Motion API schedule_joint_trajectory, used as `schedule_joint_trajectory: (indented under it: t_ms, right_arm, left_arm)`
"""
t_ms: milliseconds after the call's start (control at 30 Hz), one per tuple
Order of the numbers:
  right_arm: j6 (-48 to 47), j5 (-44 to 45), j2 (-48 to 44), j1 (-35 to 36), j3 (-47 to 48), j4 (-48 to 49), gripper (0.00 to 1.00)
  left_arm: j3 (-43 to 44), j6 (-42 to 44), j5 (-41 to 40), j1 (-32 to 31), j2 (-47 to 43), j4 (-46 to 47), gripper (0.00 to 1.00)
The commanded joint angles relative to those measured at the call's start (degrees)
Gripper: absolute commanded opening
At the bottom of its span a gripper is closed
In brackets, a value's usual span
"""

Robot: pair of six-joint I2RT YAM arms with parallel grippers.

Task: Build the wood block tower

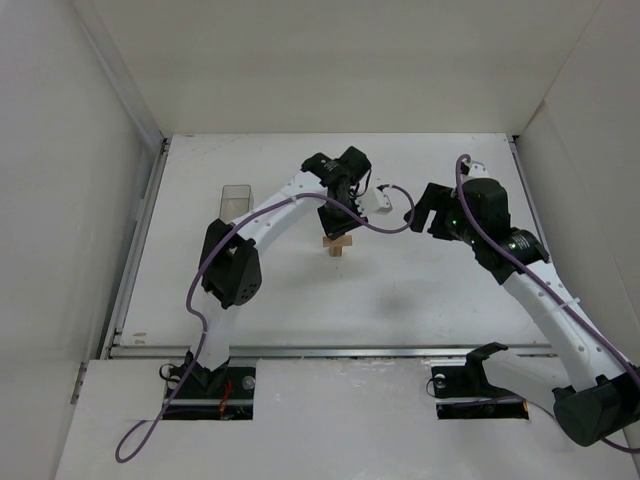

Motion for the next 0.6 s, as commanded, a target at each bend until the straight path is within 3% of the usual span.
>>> schedule_joint_trajectory:
  t_ms: [0, 567]
  right_arm:
    - [-0.63, 0.41, -1.19, -0.23, 0.37, 0.97, 0.80]
    - [-0.63, 0.41, -1.19, -0.23, -0.16, 0.97, 0.80]
  left_arm:
    - [2.20, 0.03, -0.52, -0.28, 0.18, -0.21, 0.01]
    - [4.31, 0.55, -1.57, -0.28, 1.85, -0.82, 0.01]
